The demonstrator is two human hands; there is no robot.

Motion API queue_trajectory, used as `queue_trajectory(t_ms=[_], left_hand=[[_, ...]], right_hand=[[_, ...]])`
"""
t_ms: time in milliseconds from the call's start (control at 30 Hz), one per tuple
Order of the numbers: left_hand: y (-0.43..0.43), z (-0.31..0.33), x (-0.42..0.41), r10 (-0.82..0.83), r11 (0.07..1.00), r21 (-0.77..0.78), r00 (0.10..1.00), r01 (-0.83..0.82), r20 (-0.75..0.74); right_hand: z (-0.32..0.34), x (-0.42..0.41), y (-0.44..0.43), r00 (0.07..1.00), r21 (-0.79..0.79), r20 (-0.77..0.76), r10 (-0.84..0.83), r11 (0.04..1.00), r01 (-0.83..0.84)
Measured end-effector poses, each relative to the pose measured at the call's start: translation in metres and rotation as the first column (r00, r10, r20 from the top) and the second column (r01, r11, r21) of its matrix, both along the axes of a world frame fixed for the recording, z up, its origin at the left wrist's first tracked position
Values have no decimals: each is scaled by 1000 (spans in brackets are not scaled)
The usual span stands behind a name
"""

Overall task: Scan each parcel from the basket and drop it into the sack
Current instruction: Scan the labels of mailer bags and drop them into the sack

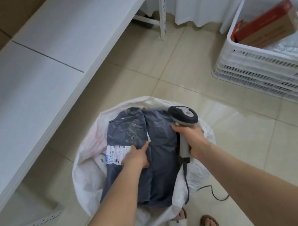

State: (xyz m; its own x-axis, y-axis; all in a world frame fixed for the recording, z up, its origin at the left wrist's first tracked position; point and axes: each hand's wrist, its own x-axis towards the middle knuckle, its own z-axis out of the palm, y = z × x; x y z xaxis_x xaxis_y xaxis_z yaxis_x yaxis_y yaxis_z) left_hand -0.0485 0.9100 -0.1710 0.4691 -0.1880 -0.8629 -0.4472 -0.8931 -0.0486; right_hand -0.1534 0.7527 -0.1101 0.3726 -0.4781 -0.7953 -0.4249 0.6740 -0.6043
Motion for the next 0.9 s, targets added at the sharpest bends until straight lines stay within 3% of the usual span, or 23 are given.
queue_trajectory(t_ms=[133, 200, 300, 400, 567, 700, 767, 800, 900], left_hand=[[-4, 19, -12, 0, 994, -106, 998, 7, 68], [-14, 38, -8, -2, 981, -192, 981, 40, 194], [-29, 68, 17, 73, 947, -314, 902, 71, 426], [-36, 88, 62, 202, 931, -365, 815, 13, 543], [-29, 68, 131, 424, 889, -379, 776, -257, 467], [-36, 32, 137, 621, 712, -548, 759, -439, 197], [-44, 32, 142, 593, 716, -602, 763, -354, 257], [-48, 36, 148, 625, 680, -664, 718, -311, 305], [-57, 70, 166, 800, 462, -868, 509, -182, 319]], right_hand=[[19, -12, 2, 1000, -67, -2, -26, 997, 26], [29, -15, 1, 1000, -81, 1, -30, 996, 30], [44, 0, -2, 999, 5, 44, -16, 1000, 16], [56, 38, -8, 990, 81, 135, 44, 995, -55], [37, 88, -18, 957, 86, 226, 185, 974, -209], [-3, 91, -3, 922, 135, 221, 318, 926, -352], [-24, 91, 8, 926, 101, 218, 310, 936, -337], [-33, 93, 13, 931, 84, 217, 293, 945, -317], [-49, 99, 26, 940, 62, 207, 269, 956, -287]])
